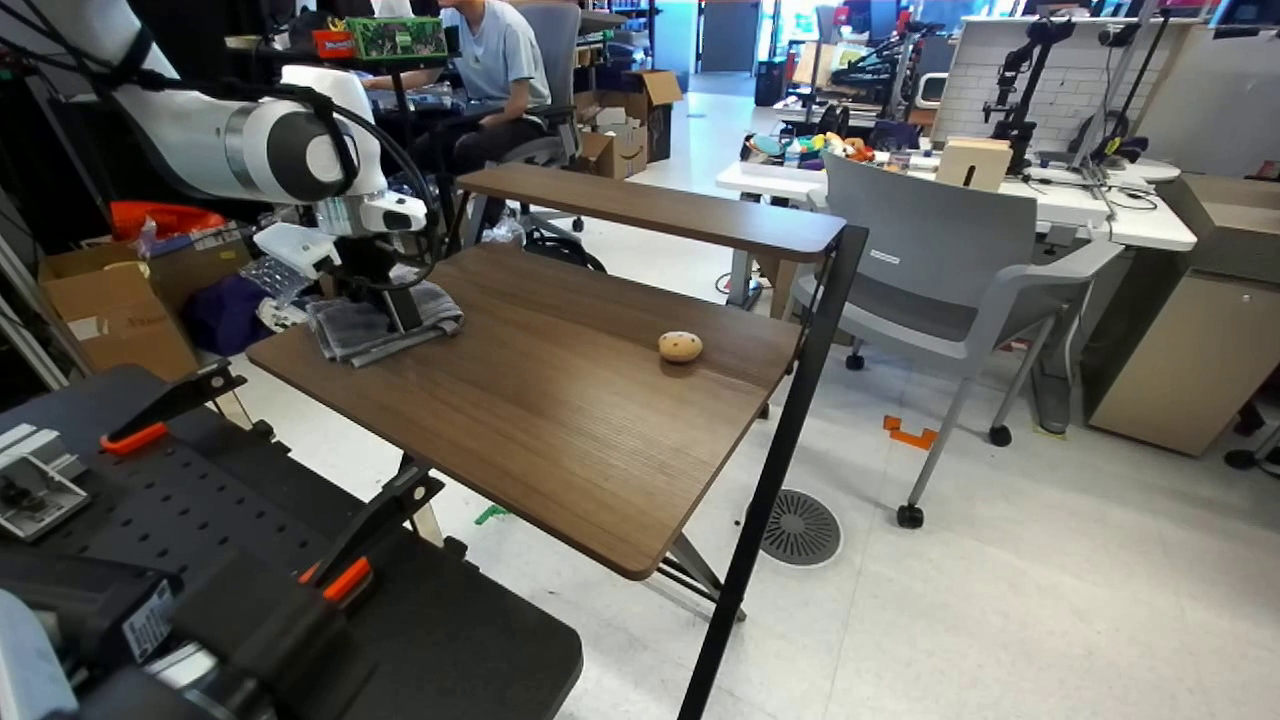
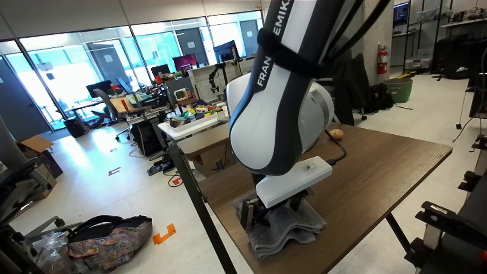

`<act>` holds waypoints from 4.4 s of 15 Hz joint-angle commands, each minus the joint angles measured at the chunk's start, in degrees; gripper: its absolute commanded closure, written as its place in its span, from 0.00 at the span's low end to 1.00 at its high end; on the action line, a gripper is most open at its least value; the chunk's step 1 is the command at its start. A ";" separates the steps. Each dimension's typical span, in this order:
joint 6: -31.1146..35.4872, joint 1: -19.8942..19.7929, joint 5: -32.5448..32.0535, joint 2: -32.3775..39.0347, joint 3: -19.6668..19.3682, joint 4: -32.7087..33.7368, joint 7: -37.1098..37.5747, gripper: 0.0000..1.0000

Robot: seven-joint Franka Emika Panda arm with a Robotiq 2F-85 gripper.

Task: Move the brown toy to the right and then wipe the table with the towel

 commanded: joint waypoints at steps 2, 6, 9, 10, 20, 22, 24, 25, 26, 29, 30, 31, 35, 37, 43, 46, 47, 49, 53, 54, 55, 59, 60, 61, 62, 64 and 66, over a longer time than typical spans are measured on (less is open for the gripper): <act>-6.43 -0.40 -1.85 -1.04 -3.06 -5.48 1.61 0.00; -4.85 -0.56 -1.98 0.67 -7.70 -7.34 7.67 0.00; -1.87 -1.55 -1.48 1.70 -10.45 -7.91 12.77 0.00; -0.26 -2.00 -1.37 1.94 -11.25 -8.11 14.53 0.00; -4.33 -3.03 -1.72 -4.25 -9.04 -8.11 13.44 0.00; -5.09 -3.52 -1.01 -2.94 -9.52 -6.69 15.16 0.00; -7.12 -6.63 0.54 -3.05 -9.51 -7.50 15.78 0.00; -8.24 -7.42 0.50 -2.95 -9.98 -7.75 16.62 0.00; -9.17 -7.62 -0.05 -3.21 -11.64 -8.61 18.73 0.00; -7.09 -10.88 -0.15 -3.19 -13.76 -10.34 22.32 0.00; -7.04 -12.53 0.53 -3.35 -14.27 -10.48 23.52 0.00; -7.21 -13.88 0.74 -3.57 -15.00 -10.79 24.56 0.00; -8.61 -18.34 1.70 -3.25 -16.42 -10.51 29.83 0.00; -8.73 -19.71 1.85 -3.14 -16.48 -10.18 31.91 0.00; -6.18 -15.48 -1.90 -3.12 -10.53 -10.34 28.77 0.00; -4.36 -13.08 0.75 -3.06 -6.21 -7.62 31.01 0.00; -4.20 -12.93 2.13 -2.28 -4.75 -5.11 31.94 0.00; -5.63 -12.84 4.15 -0.09 -3.15 0.78 34.04 0.00; -6.97 -14.81 7.48 5.60 -3.36 11.98 38.26 0.00; -7.72 -15.79 8.31 6.74 -3.33 14.43 39.13 0.00; -8.61 -16.89 9.17 7.90 -3.08 16.89 39.85 0.00; -9.13 -17.46 10.17 9.91 -1.30 22.48 40.90 0.00; -8.75 -16.96 9.96 9.91 -0.60 22.82 40.53 0.00; -8.32 -16.17 9.69 9.84 0.23 22.77 40.04 0.00; -7.16 -14.71 9.12 9.24 1.13 21.41 39.22 0.00; -5.66 -11.96 8.31 7.94 2.75 18.67 37.58 0.00; -4.40 -9.72 8.04 7.02 4.08 16.41 35.46 0.00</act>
